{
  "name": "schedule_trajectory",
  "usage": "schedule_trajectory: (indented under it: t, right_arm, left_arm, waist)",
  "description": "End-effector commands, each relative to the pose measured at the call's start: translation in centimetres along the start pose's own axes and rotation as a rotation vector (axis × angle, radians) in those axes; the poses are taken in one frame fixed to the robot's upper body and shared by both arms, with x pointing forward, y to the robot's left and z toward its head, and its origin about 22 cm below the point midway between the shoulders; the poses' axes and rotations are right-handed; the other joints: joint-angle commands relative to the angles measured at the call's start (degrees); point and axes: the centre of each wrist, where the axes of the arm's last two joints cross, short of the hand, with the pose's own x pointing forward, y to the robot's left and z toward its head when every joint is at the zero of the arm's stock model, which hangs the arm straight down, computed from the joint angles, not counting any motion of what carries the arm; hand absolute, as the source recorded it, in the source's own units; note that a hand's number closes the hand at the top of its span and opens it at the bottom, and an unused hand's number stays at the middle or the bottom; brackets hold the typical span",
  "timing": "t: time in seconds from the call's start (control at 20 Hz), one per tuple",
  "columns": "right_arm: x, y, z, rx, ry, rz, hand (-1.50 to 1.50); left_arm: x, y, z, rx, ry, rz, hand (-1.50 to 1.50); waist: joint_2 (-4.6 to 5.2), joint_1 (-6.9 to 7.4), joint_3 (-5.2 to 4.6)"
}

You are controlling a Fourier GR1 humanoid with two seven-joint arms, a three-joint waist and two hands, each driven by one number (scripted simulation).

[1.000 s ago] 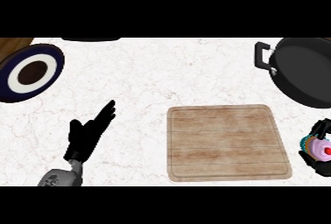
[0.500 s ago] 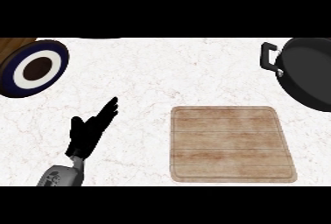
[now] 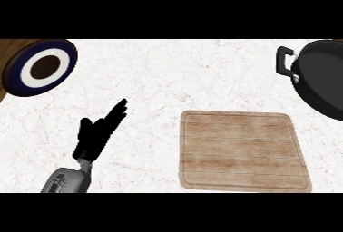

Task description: Pick the cupcake from the cutting board and place it in the pot

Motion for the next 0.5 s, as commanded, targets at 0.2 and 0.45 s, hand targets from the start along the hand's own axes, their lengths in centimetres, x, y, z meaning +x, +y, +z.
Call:
schedule_trajectory:
  t: [0.2,0.45]
  right_arm:
    - [1.9,-1.9,-3.4,0.105,-0.096,0.069,1.5]
    - [2.4,-1.3,-5.7,0.162,-0.089,0.16,1.5]
  left_arm:
    - [0.8,-0.7,-1.1,-0.031,-0.004,0.006,0.0]
    - [0.0,0.0,-0.9,-0.028,-0.01,-0.007,0.0]
  waist:
    - [0.23,1.68,-0.31]
    - [0.31,1.96,-0.42]
